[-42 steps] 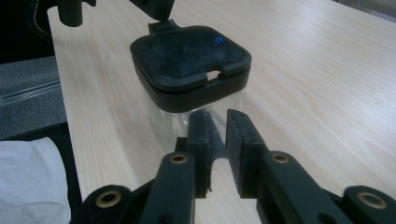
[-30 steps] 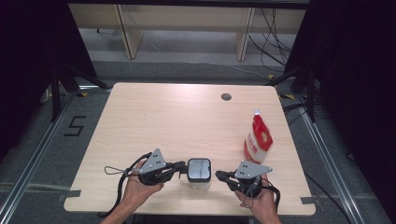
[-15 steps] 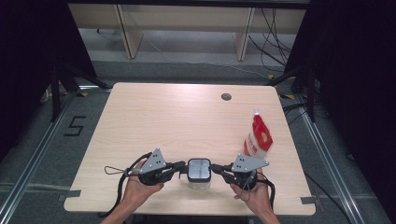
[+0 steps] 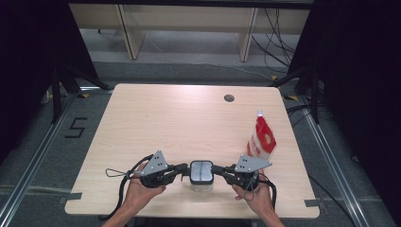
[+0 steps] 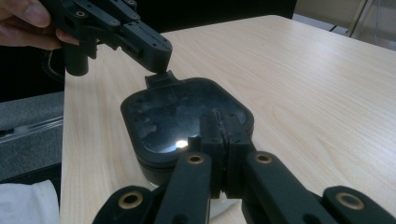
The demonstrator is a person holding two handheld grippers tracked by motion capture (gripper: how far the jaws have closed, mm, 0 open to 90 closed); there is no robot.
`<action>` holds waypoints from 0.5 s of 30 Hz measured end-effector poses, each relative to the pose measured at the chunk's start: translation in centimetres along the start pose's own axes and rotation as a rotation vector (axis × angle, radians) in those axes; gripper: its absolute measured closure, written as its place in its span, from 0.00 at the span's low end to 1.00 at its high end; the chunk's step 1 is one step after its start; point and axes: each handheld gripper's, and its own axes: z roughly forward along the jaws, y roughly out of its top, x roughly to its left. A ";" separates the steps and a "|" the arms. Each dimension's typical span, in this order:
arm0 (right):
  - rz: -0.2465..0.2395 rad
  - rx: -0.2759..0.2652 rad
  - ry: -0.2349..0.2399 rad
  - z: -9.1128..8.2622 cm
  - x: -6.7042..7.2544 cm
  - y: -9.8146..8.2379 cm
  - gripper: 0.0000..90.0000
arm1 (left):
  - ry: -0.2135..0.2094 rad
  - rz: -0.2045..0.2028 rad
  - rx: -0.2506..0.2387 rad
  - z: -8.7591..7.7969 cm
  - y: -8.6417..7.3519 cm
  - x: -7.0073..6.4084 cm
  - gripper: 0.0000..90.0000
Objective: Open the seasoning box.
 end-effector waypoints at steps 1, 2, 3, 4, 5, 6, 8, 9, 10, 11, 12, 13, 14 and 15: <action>0.010 0.009 0.010 -0.1 0.0 0.0 1.00 | -0.001 0.001 -0.001 0.0 0.0 0.0 0.98; -0.005 -0.003 0.014 0.0 -0.2 0.0 1.00 | -0.003 0.001 -0.002 0.0 0.0 0.0 0.98; 0.008 -0.007 0.015 0.0 -0.1 -0.1 1.00 | -0.001 0.004 -0.003 0.0 0.0 0.0 0.98; 0.018 -0.001 0.014 0.0 -0.1 -0.1 1.00 | -0.002 0.003 -0.003 0.0 0.0 0.0 0.98; 0.024 0.005 0.016 -0.1 -0.1 -0.1 1.00 | -0.006 0.003 -0.003 0.0 0.0 0.0 0.98; 0.003 -0.001 0.021 0.0 -0.3 -0.1 1.00 | -0.005 0.003 -0.003 0.0 0.0 0.0 0.98; 0.018 -0.011 0.030 0.0 -0.4 -0.2 1.00 | -0.002 0.005 -0.005 0.0 0.0 0.0 0.98; 0.019 -0.014 0.038 0.1 -0.5 -0.2 1.00 | 0.000 -0.008 -0.005 0.1 0.0 -0.1 0.98; 0.027 -0.013 0.048 0.0 -0.6 -0.3 1.00 | -0.002 0.004 -0.005 0.1 0.0 0.0 0.98; 0.042 -0.004 0.049 -0.1 -0.6 -0.3 1.00 | -0.002 0.009 -0.005 0.1 0.0 0.0 0.98; 0.040 -0.010 0.059 -0.1 -0.7 -0.3 1.00 | -0.001 0.009 -0.002 0.1 0.0 0.0 0.99; 0.049 -0.007 0.056 -0.1 -0.5 -0.3 1.00 | 0.001 0.011 -0.001 0.1 0.0 -0.1 0.99; 0.029 -0.016 0.056 0.0 -0.7 -0.3 1.00 | -0.001 0.011 -0.001 0.1 0.0 0.0 0.99; 0.027 -0.017 0.057 0.0 -0.7 -0.3 1.00 | -0.001 0.010 -0.002 0.1 0.0 0.0 0.99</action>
